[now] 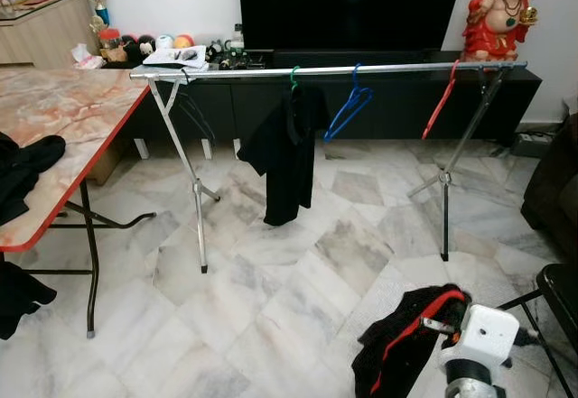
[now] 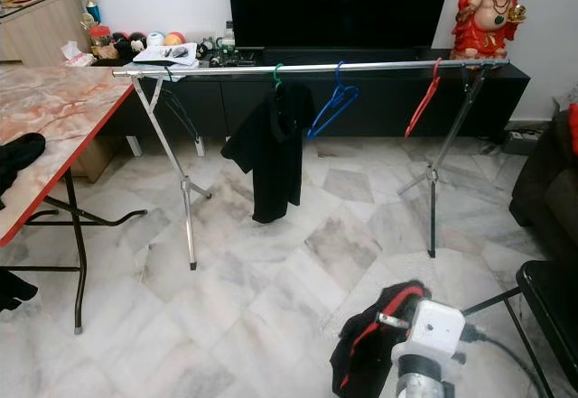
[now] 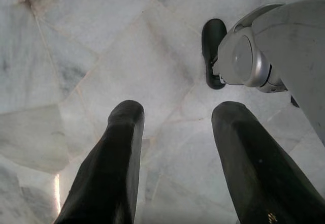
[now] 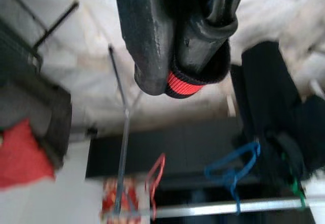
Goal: Hang hanger
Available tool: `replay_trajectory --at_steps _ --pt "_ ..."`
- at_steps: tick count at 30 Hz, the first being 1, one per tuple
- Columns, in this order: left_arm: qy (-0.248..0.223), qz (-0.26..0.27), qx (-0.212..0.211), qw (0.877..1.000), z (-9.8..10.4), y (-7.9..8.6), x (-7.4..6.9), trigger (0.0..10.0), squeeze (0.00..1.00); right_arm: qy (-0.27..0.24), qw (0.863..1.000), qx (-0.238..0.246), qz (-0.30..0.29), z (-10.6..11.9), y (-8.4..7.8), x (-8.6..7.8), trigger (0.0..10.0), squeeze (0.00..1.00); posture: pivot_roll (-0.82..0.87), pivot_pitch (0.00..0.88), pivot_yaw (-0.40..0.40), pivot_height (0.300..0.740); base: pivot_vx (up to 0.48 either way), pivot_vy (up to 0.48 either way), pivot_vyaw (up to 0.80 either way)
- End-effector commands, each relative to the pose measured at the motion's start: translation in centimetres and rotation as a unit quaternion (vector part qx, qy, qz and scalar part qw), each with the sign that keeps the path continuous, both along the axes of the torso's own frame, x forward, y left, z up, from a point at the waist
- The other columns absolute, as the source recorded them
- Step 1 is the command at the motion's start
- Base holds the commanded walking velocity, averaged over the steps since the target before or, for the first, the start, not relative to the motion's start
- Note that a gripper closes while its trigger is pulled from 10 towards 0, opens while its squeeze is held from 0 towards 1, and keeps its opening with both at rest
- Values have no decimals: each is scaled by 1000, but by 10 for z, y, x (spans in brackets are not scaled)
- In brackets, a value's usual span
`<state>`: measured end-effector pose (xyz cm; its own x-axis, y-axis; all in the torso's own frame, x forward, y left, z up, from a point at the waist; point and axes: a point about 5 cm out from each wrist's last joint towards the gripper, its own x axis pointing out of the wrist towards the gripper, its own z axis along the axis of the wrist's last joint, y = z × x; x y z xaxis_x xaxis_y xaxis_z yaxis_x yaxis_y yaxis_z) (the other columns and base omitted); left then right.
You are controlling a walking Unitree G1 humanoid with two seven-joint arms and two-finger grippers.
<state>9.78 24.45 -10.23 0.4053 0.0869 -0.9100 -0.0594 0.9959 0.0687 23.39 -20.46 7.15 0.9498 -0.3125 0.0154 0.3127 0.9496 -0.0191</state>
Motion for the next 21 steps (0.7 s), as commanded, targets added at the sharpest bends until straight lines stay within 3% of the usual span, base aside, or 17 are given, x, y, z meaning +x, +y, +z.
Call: replay_trajectory --at_steps 1,10,21 --pt "6 2 -2 1000 -1 1 -5 10000 0 -16 1000 -10 -2 10 -2 1 10000 0 63 0 32 740 0 0 0" --pt "8 -3 0 1000 -1 1 -6 10000 0 -17 1000 -19 7 15 3 5 10000 0 67 0 38 740 0 0 0" --pt "8 -13 -4 1000 -3 -8 -1 10000 0 -14 1000 -14 4 17 8 8 10000 0 61 0 41 740 276 0 0"
